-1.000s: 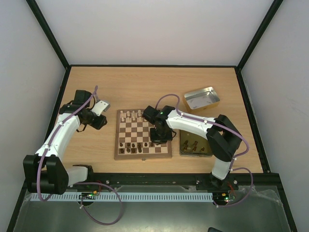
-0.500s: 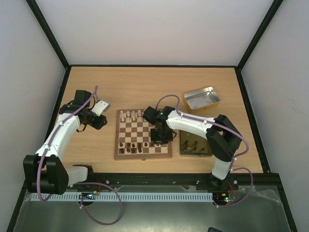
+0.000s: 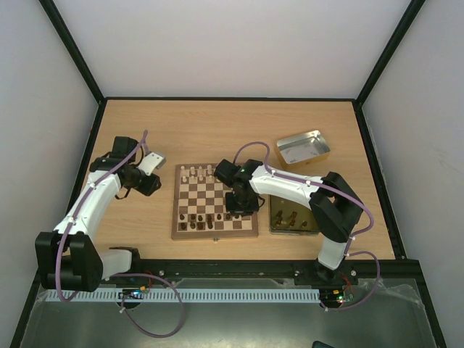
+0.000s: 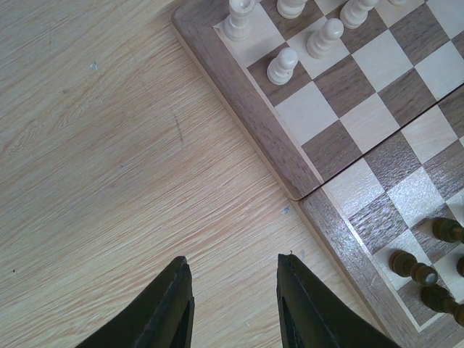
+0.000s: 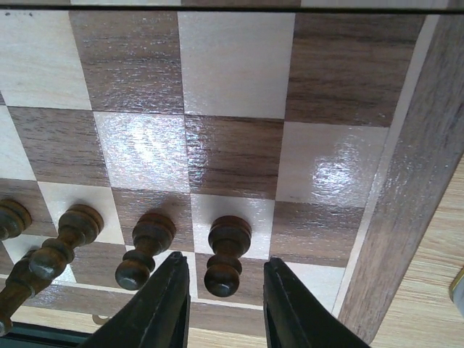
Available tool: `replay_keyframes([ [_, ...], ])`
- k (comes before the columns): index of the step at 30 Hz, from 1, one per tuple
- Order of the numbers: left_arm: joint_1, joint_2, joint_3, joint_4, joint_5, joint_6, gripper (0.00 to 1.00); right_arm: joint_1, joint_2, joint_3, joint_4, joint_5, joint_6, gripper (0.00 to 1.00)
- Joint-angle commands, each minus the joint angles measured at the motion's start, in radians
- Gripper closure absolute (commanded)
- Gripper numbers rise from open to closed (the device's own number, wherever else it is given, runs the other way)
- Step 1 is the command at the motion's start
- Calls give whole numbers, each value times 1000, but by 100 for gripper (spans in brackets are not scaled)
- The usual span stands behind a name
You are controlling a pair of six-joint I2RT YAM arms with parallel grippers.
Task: Set up the chess pieces on the board
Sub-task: Place the chess piece on the chessboard, then pick up the chess piece from the storage box.
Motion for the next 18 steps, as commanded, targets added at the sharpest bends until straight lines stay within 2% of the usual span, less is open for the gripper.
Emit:
replay_keyframes([
  [1, -5, -13, -12, -1, 7, 10, 66, 2, 9, 26, -12, 15, 6, 73],
  [12, -11, -14, -18, 4, 5, 11, 66, -27, 10, 52, -20, 46, 9, 73],
  [18, -16, -11, -19, 6, 1, 9, 66, -121, -27, 72, -58, 94, -14, 74],
])
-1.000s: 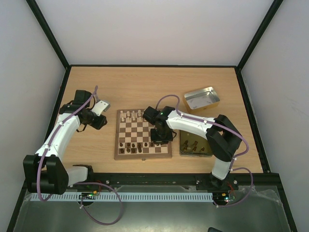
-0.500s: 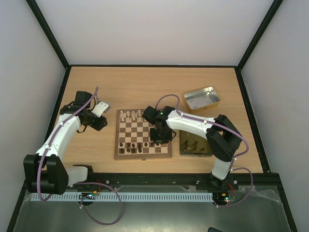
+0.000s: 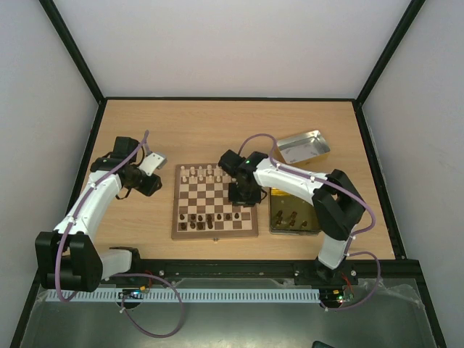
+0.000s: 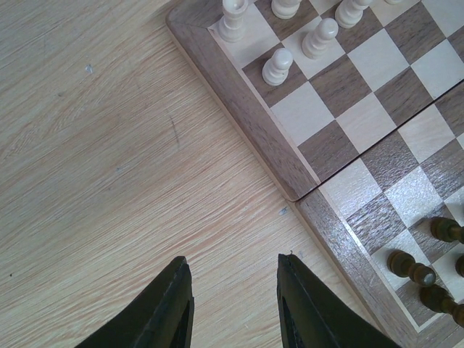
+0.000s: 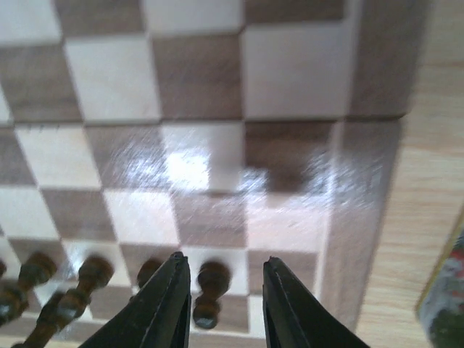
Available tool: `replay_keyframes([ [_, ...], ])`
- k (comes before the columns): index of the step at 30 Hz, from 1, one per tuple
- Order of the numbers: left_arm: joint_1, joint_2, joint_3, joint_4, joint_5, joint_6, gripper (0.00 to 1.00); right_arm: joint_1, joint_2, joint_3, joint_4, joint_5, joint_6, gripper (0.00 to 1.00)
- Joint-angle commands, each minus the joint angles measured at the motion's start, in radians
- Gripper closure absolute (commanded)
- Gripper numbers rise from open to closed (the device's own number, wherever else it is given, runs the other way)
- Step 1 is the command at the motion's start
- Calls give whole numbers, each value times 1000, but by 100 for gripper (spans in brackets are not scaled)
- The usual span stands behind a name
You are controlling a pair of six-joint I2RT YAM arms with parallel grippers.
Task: Set up the chess pieces on the board
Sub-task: Pick up the chess piece from the storage box.
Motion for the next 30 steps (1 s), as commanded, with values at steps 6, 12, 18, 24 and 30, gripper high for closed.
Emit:
replay_keyframes([
  [6, -9, -3, -15, 2, -4, 3, 66, -180, -140, 53, -159, 153, -55, 75],
  [12, -9, 20, 0, 10, -46, -30, 66, -316, -345, -143, -152, 119, -55, 74],
  [18, -9, 22, -11, 15, -61, -36, 66, -411, -451, -313, -120, 82, -93, 73],
  [24, -12, 24, -17, 12, -76, -43, 66, -450, -466, -389, -80, 69, -116, 73],
  [30, -18, 22, -16, 8, -95, -55, 66, -458, -449, -408, -42, 18, -140, 72],
])
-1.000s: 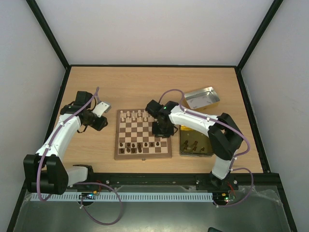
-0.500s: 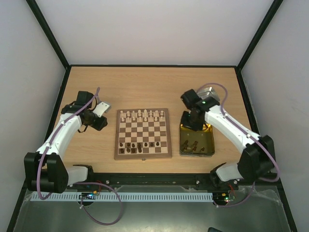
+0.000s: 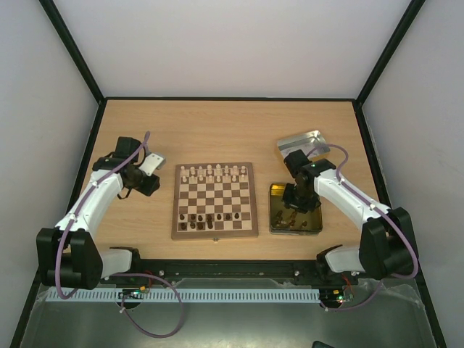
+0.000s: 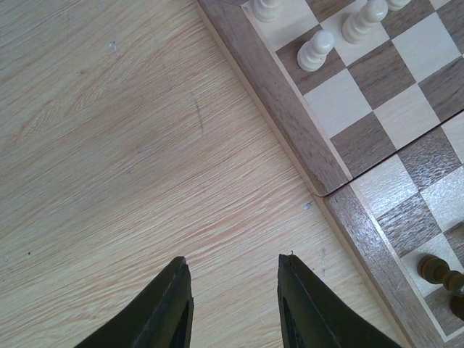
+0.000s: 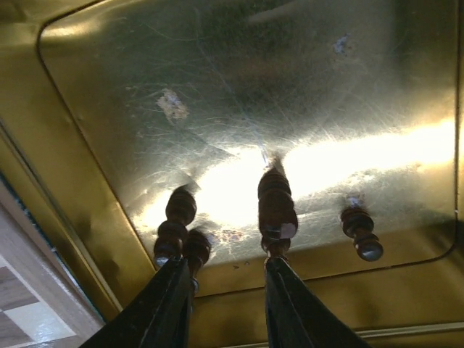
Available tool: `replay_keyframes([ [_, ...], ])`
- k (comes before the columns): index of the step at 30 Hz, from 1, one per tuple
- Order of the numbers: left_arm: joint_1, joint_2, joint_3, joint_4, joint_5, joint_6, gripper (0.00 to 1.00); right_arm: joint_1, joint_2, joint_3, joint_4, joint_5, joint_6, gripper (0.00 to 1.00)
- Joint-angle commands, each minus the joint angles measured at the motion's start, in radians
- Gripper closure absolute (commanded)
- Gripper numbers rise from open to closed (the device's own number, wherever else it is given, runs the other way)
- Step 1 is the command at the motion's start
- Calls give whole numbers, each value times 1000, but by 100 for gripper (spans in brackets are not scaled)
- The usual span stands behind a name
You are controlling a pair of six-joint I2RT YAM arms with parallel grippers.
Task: Set up the chess pieces on the board
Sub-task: Pick up the chess piece from the storage box.
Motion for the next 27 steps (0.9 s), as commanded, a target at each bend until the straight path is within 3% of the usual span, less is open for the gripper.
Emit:
replay_keyframes([
  [1, -8, 2, -11, -3, -25, -20, 66, -5, 4, 4, 29, -37, -38, 72],
  [27, -20, -7, -57, 42, -52, -22, 66, -2, 126, 43, 26, -147, -156, 72],
])
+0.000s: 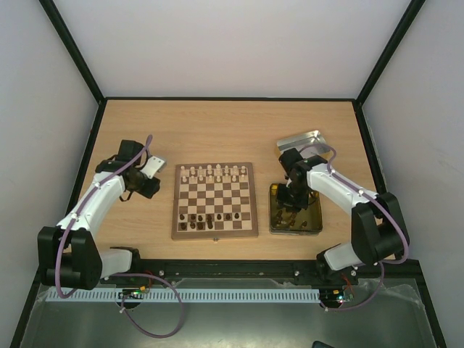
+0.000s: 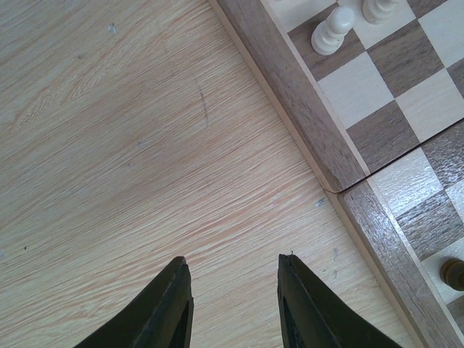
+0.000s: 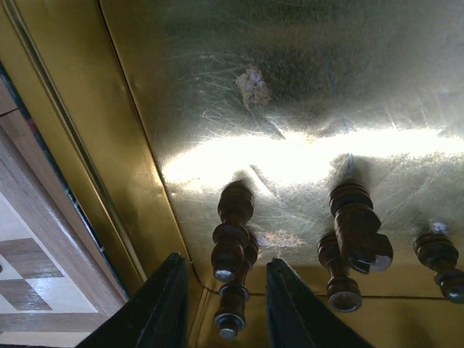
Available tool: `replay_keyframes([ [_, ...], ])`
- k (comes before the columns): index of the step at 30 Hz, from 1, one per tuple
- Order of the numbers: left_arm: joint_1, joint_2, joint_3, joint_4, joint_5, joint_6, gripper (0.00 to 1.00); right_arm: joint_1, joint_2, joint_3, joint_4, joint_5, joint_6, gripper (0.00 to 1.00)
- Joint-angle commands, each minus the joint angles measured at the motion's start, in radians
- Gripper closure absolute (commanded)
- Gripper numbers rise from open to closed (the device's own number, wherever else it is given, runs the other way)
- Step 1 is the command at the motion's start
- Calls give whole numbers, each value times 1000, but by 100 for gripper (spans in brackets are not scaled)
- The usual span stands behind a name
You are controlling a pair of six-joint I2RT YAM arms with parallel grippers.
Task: Set up the chess pieces on the board
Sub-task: Pick up the chess piece from the storage box.
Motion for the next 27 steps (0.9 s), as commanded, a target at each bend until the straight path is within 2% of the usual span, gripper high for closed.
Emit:
replay_keyframes([
  [1, -4, -7, -16, 9, -7, -4, 66, 0, 20, 18, -23, -4, -35, 72],
  [22, -4, -48, -48, 17, -9, 5, 66, 33, 94, 33, -11, 17, -46, 74],
  [27, -4, -51, -48, 17, -9, 5, 66, 33, 99, 27, -11, 42, -47, 81],
])
